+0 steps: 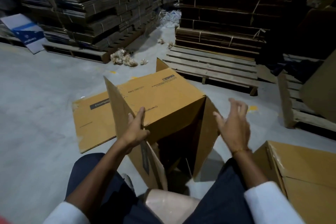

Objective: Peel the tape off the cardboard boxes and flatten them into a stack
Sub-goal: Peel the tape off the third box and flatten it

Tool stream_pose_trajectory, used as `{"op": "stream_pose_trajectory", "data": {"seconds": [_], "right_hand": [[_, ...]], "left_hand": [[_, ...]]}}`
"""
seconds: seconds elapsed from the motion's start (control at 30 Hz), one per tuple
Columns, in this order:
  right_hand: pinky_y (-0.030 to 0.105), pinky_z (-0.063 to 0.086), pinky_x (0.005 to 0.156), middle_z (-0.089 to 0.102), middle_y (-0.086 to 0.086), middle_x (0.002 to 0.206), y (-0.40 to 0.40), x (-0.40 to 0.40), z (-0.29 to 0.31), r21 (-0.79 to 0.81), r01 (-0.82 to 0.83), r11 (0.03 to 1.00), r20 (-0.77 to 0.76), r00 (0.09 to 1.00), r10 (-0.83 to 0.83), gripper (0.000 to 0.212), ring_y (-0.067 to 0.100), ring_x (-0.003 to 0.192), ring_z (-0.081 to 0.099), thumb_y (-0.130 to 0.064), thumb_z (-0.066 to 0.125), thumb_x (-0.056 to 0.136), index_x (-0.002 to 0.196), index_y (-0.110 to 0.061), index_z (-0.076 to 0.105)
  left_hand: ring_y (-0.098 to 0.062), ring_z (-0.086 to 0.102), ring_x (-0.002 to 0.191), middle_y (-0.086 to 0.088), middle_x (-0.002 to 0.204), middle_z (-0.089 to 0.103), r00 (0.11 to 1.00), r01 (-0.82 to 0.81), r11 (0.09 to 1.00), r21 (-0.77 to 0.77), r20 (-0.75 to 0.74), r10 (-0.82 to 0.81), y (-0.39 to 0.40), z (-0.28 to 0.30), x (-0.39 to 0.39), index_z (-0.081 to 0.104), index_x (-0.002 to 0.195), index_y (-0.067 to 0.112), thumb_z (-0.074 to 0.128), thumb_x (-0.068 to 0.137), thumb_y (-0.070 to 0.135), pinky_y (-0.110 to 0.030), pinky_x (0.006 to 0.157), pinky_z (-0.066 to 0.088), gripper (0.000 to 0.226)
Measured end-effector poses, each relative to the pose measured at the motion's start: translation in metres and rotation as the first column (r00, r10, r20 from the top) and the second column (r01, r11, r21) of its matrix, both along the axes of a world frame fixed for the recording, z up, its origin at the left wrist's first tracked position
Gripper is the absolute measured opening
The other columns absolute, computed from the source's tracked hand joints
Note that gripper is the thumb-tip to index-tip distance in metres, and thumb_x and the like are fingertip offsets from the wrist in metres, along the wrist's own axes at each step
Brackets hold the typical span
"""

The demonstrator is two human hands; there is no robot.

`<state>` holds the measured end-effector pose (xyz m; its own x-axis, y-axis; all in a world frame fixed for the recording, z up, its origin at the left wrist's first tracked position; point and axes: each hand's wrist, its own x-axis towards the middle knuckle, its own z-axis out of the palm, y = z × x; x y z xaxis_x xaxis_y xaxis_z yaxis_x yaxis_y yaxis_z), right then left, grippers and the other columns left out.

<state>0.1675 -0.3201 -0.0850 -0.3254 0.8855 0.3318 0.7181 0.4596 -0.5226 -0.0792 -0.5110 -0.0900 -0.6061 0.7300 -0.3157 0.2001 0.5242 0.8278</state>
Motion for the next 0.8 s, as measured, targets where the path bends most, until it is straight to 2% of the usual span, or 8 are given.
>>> {"op": "stream_pose_trajectory", "data": {"seconds": [0.1, 0.2, 0.3, 0.4, 0.5, 0.57, 0.67, 0.8], "right_hand": [[0.046, 0.055, 0.083, 0.059, 0.016, 0.135, 0.043, 0.000, 0.004, -0.204, 0.035, 0.978, 0.221, 0.975, 0.011, 0.072, 0.040, 0.111, 0.061, -0.057, 0.067, 0.090, 0.145, -0.016, 0.045], [0.045, 0.058, 0.079, 0.074, 0.014, 0.097, 0.067, 0.003, 0.008, -0.242, 0.044, 0.969, 0.302, 0.953, 0.032, 0.027, 0.038, 0.089, 0.067, -0.040, 0.060, 0.095, 0.105, -0.019, 0.074], [0.044, 0.059, 0.071, 0.069, 0.003, 0.073, 0.079, 0.009, 0.017, -0.219, 0.007, 0.976, 0.290, 0.955, 0.059, 0.023, 0.030, 0.073, 0.065, -0.025, 0.054, 0.094, 0.087, -0.022, 0.076], [0.039, 0.053, 0.070, 0.069, 0.003, 0.078, 0.084, 0.013, 0.025, -0.051, -0.030, 0.998, 0.250, 0.967, 0.042, 0.021, 0.030, 0.077, 0.063, -0.018, 0.052, 0.096, 0.094, -0.024, 0.073], [0.039, 0.051, 0.071, 0.069, 0.009, 0.093, 0.083, 0.015, 0.028, 0.118, -0.082, 0.990, 0.183, 0.981, 0.059, 0.022, 0.031, 0.084, 0.063, -0.016, 0.053, 0.100, 0.113, -0.018, 0.070], [0.037, 0.051, 0.067, 0.069, 0.008, 0.095, 0.085, 0.016, 0.023, 0.166, -0.108, 0.980, 0.187, 0.979, 0.076, 0.021, 0.029, 0.083, 0.063, -0.016, 0.053, 0.101, 0.114, -0.017, 0.069], [0.042, 0.056, 0.068, 0.069, 0.007, 0.093, 0.088, 0.025, 0.003, 0.111, -0.088, 0.990, 0.229, 0.971, 0.061, 0.019, 0.029, 0.081, 0.063, -0.015, 0.051, 0.099, 0.106, -0.020, 0.068], [0.044, 0.053, 0.068, 0.066, 0.007, 0.089, 0.089, 0.048, -0.016, -0.006, 0.012, 1.000, 0.227, 0.974, -0.010, 0.019, 0.031, 0.080, 0.061, -0.013, 0.049, 0.096, 0.101, -0.023, 0.065]], "left_hand": [[-0.039, -0.001, 0.153, -0.002, 0.165, -0.024, 0.999, 0.033, 0.999, 0.027, 0.017, -0.034, 0.008, 0.011, -0.003, 0.013, 0.158, 0.042, 0.057, 0.092, -0.010, -0.052, 0.106, 0.048, 0.096], [-0.037, 0.007, 0.153, -0.003, 0.167, -0.018, 0.998, 0.056, 0.997, 0.048, 0.008, -0.056, 0.017, 0.026, -0.009, 0.018, 0.159, 0.038, 0.056, 0.092, -0.010, -0.050, 0.108, 0.046, 0.091], [-0.040, 0.023, 0.149, -0.003, 0.169, -0.008, 0.997, 0.077, 0.993, 0.087, -0.002, -0.077, 0.015, 0.032, -0.031, 0.027, 0.156, 0.041, 0.057, 0.091, -0.010, -0.055, 0.108, 0.045, 0.088], [-0.026, 0.047, 0.131, 0.003, 0.167, 0.010, 0.996, 0.055, 0.984, 0.172, 0.057, -0.066, -0.004, 0.036, -0.060, 0.037, 0.152, 0.039, 0.053, 0.090, -0.016, -0.038, 0.093, 0.057, 0.084], [-0.013, 0.050, 0.120, 0.004, 0.168, 0.008, 0.994, 0.099, 0.979, 0.178, 0.028, -0.105, -0.017, 0.034, -0.083, 0.042, 0.150, 0.037, 0.053, 0.090, -0.018, -0.021, 0.079, 0.057, 0.082], [-0.007, 0.044, 0.127, 0.007, 0.169, 0.004, 0.980, 0.189, 0.978, 0.093, -0.083, -0.181, -0.015, 0.030, -0.092, 0.039, 0.151, 0.039, 0.057, 0.092, -0.013, -0.017, 0.084, 0.054, 0.081], [-0.024, 0.025, 0.148, 0.006, 0.168, 0.005, 0.851, 0.306, 0.936, -0.175, -0.390, -0.351, -0.004, 0.024, -0.099, 0.028, 0.153, 0.045, 0.064, 0.092, 0.000, -0.041, 0.114, 0.037, 0.084], [-0.029, 0.024, 0.150, 0.010, 0.168, 0.001, 0.676, 0.308, 0.864, -0.397, -0.548, -0.493, 0.012, 0.023, -0.082, 0.015, 0.155, 0.050, 0.068, 0.092, 0.013, -0.052, 0.117, 0.031, 0.091]]}}
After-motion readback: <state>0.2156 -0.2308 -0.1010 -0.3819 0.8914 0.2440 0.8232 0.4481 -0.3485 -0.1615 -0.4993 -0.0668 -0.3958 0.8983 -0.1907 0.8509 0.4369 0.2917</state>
